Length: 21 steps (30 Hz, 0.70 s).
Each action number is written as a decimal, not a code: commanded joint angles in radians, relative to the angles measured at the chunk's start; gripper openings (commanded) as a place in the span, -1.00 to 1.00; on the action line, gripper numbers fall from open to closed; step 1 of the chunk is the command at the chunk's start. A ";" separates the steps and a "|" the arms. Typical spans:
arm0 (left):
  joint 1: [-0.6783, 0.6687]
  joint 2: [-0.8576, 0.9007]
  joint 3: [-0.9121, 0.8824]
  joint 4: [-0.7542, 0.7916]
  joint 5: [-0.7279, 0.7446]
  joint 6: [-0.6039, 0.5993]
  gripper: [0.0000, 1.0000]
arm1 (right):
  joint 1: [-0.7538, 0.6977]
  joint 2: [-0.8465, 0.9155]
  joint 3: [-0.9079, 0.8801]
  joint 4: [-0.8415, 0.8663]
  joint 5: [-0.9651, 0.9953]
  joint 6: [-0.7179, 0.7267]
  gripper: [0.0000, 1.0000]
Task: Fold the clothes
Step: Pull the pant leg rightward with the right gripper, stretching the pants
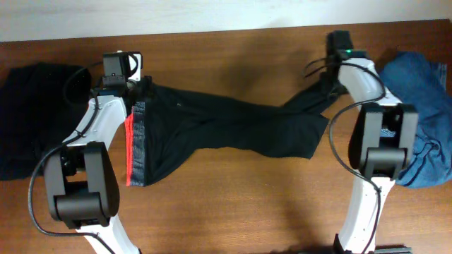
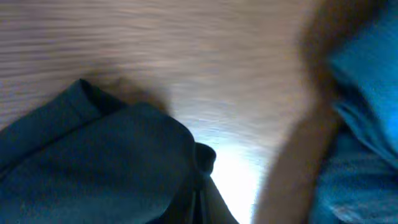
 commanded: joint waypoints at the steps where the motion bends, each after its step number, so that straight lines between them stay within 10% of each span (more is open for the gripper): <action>1: 0.009 -0.018 0.024 -0.002 0.014 0.009 0.18 | -0.045 -0.009 0.056 -0.018 0.040 0.057 -0.92; 21: 0.009 -0.018 0.024 -0.001 0.147 -0.015 0.31 | -0.068 -0.008 0.131 -0.046 -0.075 0.060 -0.92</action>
